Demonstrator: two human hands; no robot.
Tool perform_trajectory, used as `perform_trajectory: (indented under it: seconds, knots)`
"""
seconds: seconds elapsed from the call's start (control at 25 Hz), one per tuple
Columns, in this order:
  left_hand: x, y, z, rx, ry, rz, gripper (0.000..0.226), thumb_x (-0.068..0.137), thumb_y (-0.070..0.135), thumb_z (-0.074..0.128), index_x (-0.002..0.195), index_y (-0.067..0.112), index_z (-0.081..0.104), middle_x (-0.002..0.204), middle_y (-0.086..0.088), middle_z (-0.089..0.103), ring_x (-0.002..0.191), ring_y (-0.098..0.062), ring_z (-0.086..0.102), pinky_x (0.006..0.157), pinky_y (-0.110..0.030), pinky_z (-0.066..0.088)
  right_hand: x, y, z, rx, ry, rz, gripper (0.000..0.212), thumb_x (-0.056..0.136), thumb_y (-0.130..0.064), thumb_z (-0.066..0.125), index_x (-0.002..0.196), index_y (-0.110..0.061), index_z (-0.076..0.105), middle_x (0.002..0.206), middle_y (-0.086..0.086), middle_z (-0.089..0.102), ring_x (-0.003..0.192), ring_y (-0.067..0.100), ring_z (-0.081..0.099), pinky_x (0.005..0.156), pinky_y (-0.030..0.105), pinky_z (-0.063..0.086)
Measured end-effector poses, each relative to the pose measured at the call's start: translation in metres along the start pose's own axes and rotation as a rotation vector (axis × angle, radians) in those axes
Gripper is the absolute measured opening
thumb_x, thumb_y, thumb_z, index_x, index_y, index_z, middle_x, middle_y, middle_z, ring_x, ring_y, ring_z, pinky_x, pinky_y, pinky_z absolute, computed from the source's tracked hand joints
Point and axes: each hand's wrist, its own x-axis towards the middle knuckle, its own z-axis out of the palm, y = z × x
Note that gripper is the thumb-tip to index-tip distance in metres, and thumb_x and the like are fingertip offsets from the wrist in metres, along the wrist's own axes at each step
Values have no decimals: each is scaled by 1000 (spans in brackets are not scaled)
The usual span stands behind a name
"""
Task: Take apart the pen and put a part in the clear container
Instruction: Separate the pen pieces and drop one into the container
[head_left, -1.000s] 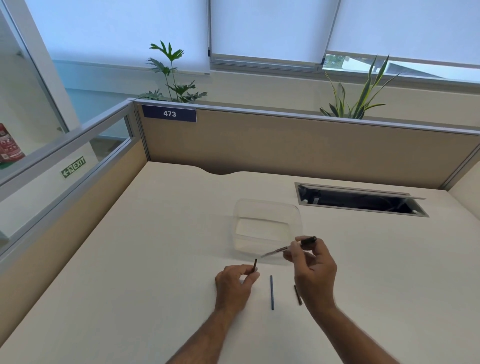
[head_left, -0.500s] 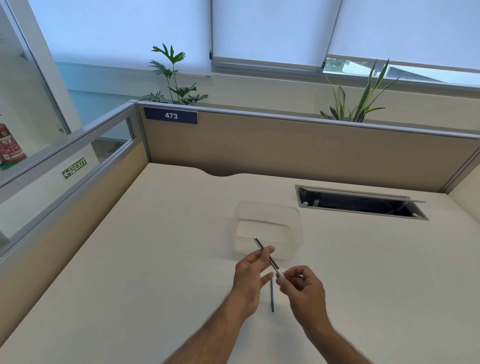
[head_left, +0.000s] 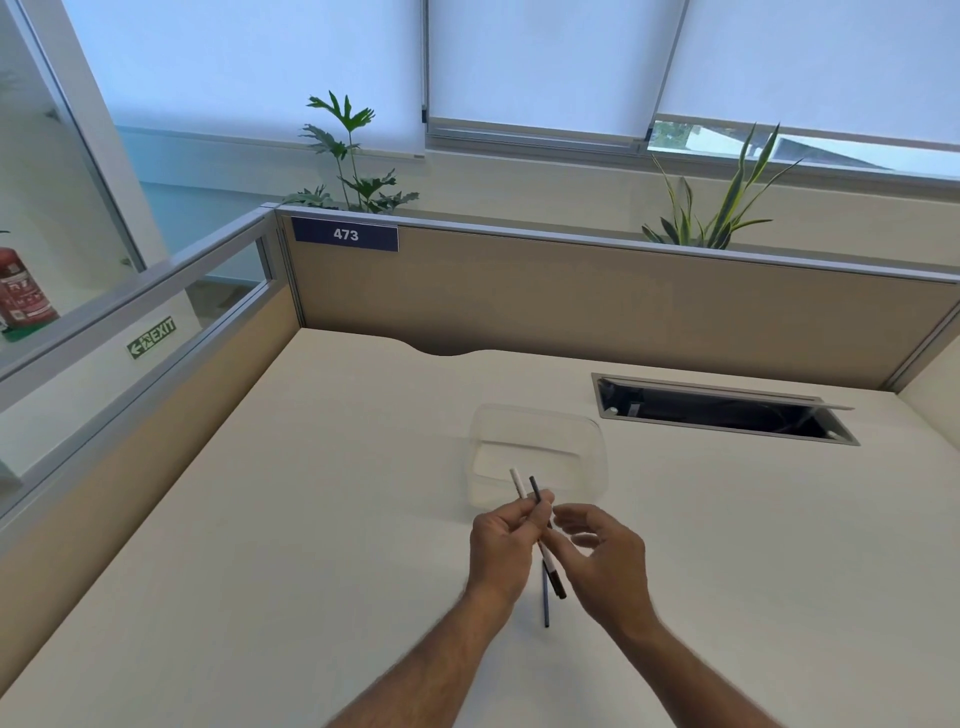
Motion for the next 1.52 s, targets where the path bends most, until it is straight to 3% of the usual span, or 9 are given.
perform_trajectory:
  seconds: [0.16,0.4,0.56,0.68,0.8,0.96,1.2,1.4,1.52]
  knots:
    - [2,1,1,15,-23,47,10,89,25,72,95,26,80,93,2,79,95,-15,73,89,-31,57,6,-2,4,70,-39,-6,24,80,-5,79,86,-28,77,74,-16,78,71,0,73,68,16,58]
    - [11,2,-11,310,54,247,30,95,4,60,101,30,74,103,14,74,102,5,65,90,-14,50,29,2,1,22,23,-13,15,77,-9,83,87,-20,80,79,-11,76,72,2,71,69,14,56]
    - [20,2,-17,356,144,319,26,92,-5,58,84,19,64,97,8,76,94,-4,69,80,-18,55,59,8,-6,-305,-28,-119,16,80,-14,81,95,-14,80,86,0,78,79,15,70,77,34,57]
    - [22,2,-20,316,163,293,29,89,-4,61,92,21,47,93,5,77,89,-3,70,71,-10,50,84,13,-8,-585,-132,-210,14,84,-18,76,97,-15,79,86,3,80,85,26,66,76,36,54]
    - [22,2,-19,288,161,243,36,89,0,63,108,28,52,93,8,77,86,-1,69,70,-10,48,98,19,-4,-792,-224,-245,14,90,-22,68,99,-20,78,91,2,79,90,26,63,76,38,50]
    - [23,0,-19,274,146,246,26,91,7,65,93,33,65,93,7,77,93,-4,70,77,-16,53,104,23,6,-893,-254,-242,16,93,-25,63,103,-26,75,96,-2,78,98,25,61,76,36,43]
    - [25,-4,-21,227,167,209,17,93,14,66,92,30,69,94,5,77,94,-11,72,87,-36,59,103,30,7,-862,-192,-243,20,91,-27,67,110,-25,72,104,-5,78,106,24,61,83,39,43]
    - [25,-5,-22,242,174,196,19,92,16,68,88,35,70,89,11,77,90,-10,72,84,-36,59,92,24,-2,-649,-51,-290,17,81,-16,80,98,-14,77,93,3,79,89,29,68,73,40,53]
    - [25,-6,-22,285,178,196,18,91,20,70,85,37,71,87,16,76,83,-11,71,78,-38,60,76,20,-2,-519,-14,-281,15,81,-15,80,95,-12,76,91,2,78,81,22,67,67,33,55]
